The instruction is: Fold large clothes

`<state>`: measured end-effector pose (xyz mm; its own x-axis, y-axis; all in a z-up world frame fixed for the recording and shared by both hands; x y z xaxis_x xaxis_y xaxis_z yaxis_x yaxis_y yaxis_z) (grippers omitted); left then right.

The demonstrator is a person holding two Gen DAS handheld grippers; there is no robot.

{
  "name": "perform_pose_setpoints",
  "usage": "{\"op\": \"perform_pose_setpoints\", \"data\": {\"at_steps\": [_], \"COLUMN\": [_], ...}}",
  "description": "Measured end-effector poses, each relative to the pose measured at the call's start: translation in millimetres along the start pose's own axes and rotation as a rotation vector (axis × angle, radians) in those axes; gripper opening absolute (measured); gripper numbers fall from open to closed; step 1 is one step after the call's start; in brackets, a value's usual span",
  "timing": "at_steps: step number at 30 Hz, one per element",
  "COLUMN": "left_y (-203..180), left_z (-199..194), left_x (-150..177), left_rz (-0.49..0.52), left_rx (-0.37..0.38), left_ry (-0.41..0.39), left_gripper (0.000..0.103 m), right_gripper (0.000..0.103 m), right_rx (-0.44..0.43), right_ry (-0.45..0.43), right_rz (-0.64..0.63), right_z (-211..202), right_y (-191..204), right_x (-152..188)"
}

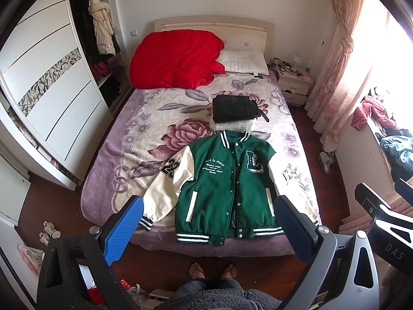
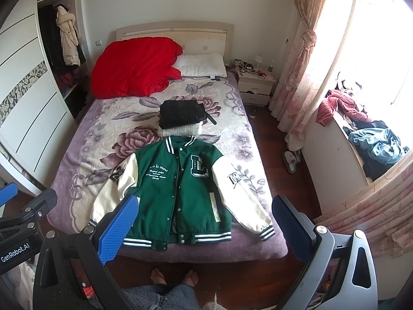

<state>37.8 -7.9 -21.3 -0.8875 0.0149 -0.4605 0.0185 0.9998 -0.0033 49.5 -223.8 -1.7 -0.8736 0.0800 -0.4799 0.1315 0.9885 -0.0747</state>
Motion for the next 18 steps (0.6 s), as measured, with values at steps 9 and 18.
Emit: {"op": "perform_pose_setpoints", "data": {"at_steps": [9, 18], "left_y": [5, 24], "left_z": [3, 64], "left_x": [-1, 0], "left_rz": [0.009, 0.017], "left_rx": [0.016, -0.006], "left_ry": [-0.015, -0.058], "left_gripper": [0.103, 0.103], "right_gripper": [0.103, 0.103], "right_rx": [-0.004, -0.05], "right_ry": [0.004, 0.113], "right_rz": [0.008, 0.166], "right_z": [-1, 57], "right_y": [1, -20], "right_x": [-3, -8]}}
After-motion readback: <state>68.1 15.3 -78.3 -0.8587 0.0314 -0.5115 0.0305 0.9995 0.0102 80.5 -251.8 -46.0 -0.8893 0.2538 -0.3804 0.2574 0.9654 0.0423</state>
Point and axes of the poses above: each gripper's, at about its wrist camera, not at the fingertips, and z roughly the way its jaws point, y to its left, x to its underside, the point moved 6 cm from there along z, roughly the way its jaws point, and after that the axes turned 6 degrees about y, right-handed, at the moved point
